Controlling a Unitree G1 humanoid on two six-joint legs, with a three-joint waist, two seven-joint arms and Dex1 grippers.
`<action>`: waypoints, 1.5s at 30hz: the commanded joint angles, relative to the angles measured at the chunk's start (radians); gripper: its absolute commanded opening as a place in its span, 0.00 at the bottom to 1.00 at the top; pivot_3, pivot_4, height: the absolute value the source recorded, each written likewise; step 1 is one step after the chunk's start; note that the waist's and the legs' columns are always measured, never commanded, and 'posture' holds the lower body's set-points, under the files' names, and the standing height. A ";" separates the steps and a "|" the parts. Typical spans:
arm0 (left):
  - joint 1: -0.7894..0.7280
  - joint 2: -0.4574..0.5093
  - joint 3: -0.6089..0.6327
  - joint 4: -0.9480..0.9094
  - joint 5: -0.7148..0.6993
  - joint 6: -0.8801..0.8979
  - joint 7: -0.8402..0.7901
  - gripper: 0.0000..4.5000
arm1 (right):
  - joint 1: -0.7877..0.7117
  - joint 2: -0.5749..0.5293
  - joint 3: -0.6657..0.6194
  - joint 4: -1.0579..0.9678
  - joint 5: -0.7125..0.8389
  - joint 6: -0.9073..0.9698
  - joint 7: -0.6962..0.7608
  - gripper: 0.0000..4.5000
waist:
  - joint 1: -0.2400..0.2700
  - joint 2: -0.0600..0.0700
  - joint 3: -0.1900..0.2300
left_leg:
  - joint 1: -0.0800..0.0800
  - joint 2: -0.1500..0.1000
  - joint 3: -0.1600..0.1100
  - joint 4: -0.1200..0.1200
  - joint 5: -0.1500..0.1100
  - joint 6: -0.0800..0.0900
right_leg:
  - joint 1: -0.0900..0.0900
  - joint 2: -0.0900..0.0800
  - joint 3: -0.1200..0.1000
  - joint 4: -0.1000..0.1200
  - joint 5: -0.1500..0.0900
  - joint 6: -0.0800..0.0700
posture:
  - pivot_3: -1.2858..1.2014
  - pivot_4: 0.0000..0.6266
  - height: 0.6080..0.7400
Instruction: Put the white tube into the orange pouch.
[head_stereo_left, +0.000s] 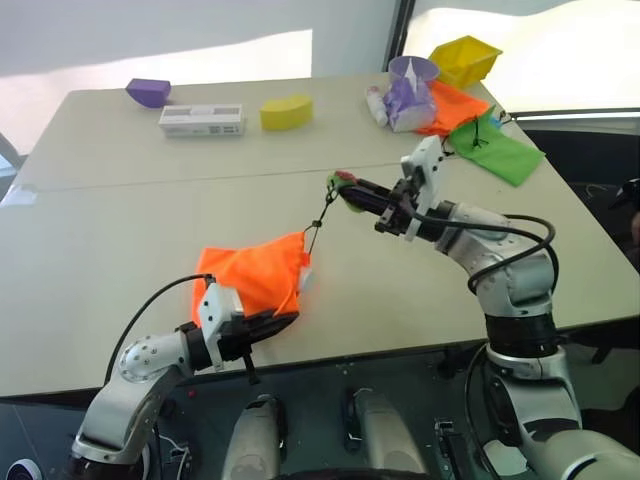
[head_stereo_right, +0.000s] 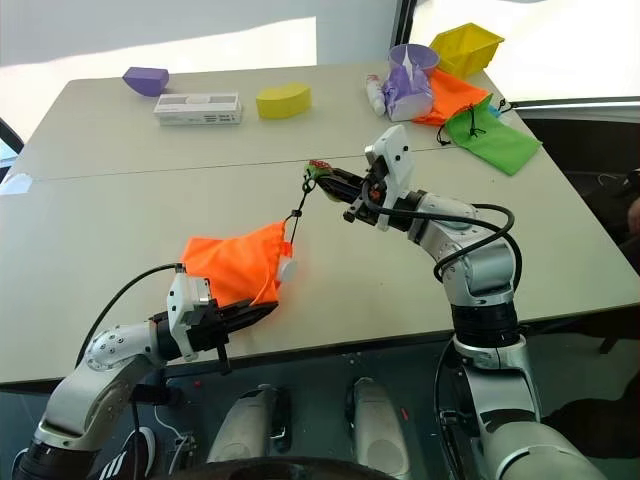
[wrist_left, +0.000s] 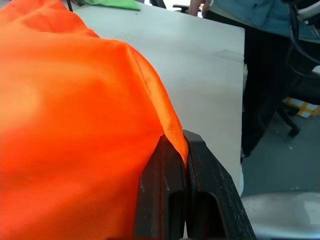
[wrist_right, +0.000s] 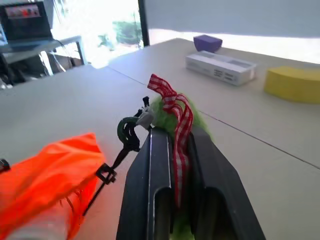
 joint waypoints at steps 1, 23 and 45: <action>-0.032 -0.015 0.059 -0.005 -0.055 0.007 0.025 0.00 | -0.055 0.023 -0.091 -0.038 0.117 0.059 -0.050 0.01 | 0.000 0.000 0.000 | 0.000 0.000 0.000 0.000 0.000 0.000 | 0.000 0.000 0.000 0.000 0.000 0.000 | 0.52 0.24 1.00; -0.027 0.079 0.131 -0.036 -0.172 0.102 -0.031 0.62 | 0.044 -0.058 -0.004 -0.033 0.088 -0.009 -0.012 0.00 | -0.001 0.000 0.000 | 0.000 0.000 0.000 0.000 0.000 0.000 | 0.000 0.000 0.000 0.000 0.000 0.000 | 0.52 0.24 1.00; -0.551 -0.159 -0.122 0.387 0.163 -0.166 0.061 0.62 | 0.079 -0.042 0.011 -0.002 0.035 -0.067 -0.086 0.00 | 0.001 0.000 0.000 | 0.000 -0.001 0.000 0.001 0.000 0.000 | 0.002 0.003 0.001 0.000 0.002 0.004 | 0.52 0.24 1.00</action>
